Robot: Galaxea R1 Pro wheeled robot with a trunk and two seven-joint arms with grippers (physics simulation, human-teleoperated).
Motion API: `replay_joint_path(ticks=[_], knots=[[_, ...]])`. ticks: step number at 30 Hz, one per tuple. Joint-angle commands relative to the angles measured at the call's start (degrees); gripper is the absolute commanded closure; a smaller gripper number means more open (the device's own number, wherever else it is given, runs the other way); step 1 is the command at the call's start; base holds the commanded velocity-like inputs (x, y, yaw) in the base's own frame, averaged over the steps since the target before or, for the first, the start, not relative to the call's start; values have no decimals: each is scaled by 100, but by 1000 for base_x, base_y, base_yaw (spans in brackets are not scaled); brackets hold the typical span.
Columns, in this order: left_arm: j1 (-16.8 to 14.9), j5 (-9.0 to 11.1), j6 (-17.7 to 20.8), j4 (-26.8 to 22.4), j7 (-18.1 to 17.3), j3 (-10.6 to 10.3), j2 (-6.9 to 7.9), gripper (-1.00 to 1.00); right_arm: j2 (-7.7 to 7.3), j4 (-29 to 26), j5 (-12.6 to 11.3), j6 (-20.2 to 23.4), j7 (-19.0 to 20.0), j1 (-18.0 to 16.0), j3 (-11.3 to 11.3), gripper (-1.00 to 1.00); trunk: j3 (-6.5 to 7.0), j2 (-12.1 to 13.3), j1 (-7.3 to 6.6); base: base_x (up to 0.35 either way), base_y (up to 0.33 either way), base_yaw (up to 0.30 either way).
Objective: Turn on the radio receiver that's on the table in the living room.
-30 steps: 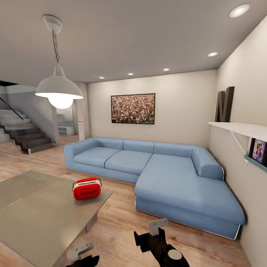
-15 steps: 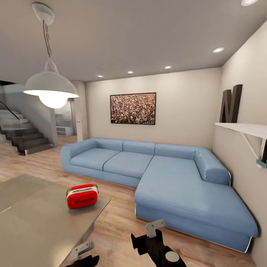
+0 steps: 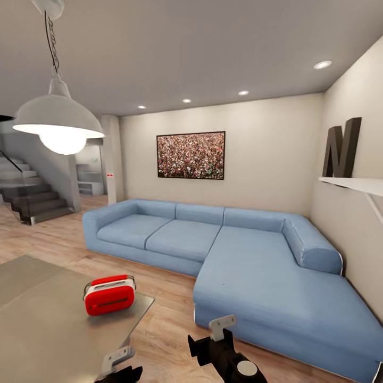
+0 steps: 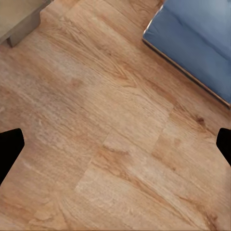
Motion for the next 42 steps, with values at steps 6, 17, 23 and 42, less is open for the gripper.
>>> replay_joint_path(ticks=[6, 17, 23, 42], knots=[[0, 0, 1, 0, 3, 0, 0, -100, -2, 8, -1, -3, 34, 0, 8, -100, 0, 0, 0, 140, 0, 0], [0, 0, 1, 0, 4, 0, 0, -100, 0, 150, 17, -58, 29, 0, 8, -100, -2, 0, 0, 4, 0, 0], [0, 1, 1, 0, 3, 0, 0, -100, 0, 149, 17, -47, 33, 0, 1, -100, -46, 0, 0, 0, 0, 0], [0, 8, 1, -1, 3, 0, 0, -100, 13, 149, 8, -9, 35, 0, 0, -100, -221, 0, 0, 0, 0, 0]])
